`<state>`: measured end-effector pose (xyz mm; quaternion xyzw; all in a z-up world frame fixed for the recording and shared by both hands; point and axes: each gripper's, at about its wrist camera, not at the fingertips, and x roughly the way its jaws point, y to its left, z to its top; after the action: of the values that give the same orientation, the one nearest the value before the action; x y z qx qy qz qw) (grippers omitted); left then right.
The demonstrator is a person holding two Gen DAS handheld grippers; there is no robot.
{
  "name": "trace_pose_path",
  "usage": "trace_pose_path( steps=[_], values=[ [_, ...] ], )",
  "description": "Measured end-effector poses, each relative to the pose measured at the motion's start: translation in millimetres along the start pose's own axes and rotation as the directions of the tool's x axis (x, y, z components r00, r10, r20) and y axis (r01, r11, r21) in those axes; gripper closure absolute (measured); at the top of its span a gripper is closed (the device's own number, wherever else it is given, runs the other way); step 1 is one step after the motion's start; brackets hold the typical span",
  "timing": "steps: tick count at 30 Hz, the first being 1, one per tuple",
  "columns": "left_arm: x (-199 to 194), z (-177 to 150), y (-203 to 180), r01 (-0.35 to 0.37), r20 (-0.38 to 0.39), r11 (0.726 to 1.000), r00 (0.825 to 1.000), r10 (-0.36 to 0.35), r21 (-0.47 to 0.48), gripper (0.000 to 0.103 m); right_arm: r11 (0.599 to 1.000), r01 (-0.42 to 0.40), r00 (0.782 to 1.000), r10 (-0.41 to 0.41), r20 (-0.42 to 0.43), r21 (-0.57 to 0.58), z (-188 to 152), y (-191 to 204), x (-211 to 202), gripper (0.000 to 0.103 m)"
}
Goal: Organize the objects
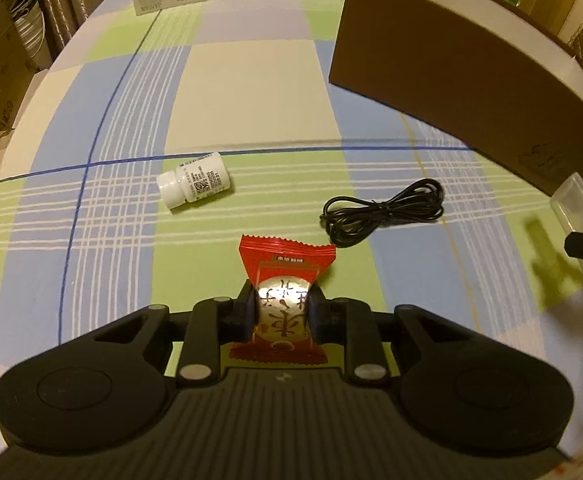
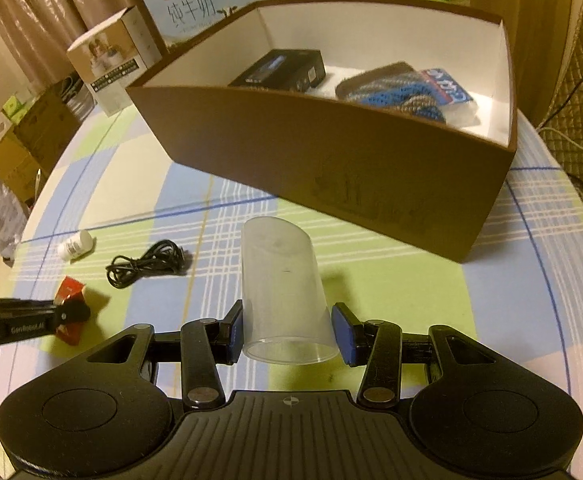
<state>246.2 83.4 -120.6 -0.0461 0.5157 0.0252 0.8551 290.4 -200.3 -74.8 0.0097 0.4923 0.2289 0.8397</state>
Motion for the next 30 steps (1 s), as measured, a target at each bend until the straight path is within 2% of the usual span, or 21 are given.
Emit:
trace_pose_path(
  steps=[6, 14, 23, 30],
  values=[
    [-30, 3, -4, 0.009, 0.064, 1.000, 0.998, -0.008, -0.009, 0.083, 1.000, -0.026, 0.999, 0.027, 0.031, -0.013, 7, 8, -17, 0.061],
    [-68, 19, -25, 0.041, 0.159, 0.999, 0.986, -0.042, 0.014, 0.083, 0.998, -0.060, 0.996, 0.063, 0.067, -0.035, 12, 10, -36, 0.061],
    [-88, 55, -69, 0.094, 0.224, 0.992, 0.968, -0.110, 0.081, 0.083, 0.996, -0.076, 0.988, 0.081, 0.134, -0.039, 29, -5, -59, 0.061],
    [-85, 93, -113, 0.126, 0.266, 0.980, 0.950, -0.164, 0.157, 0.083, 0.996, -0.075, 0.976, 0.081, 0.200, -0.038, 60, -24, -71, 0.061]
  ],
)
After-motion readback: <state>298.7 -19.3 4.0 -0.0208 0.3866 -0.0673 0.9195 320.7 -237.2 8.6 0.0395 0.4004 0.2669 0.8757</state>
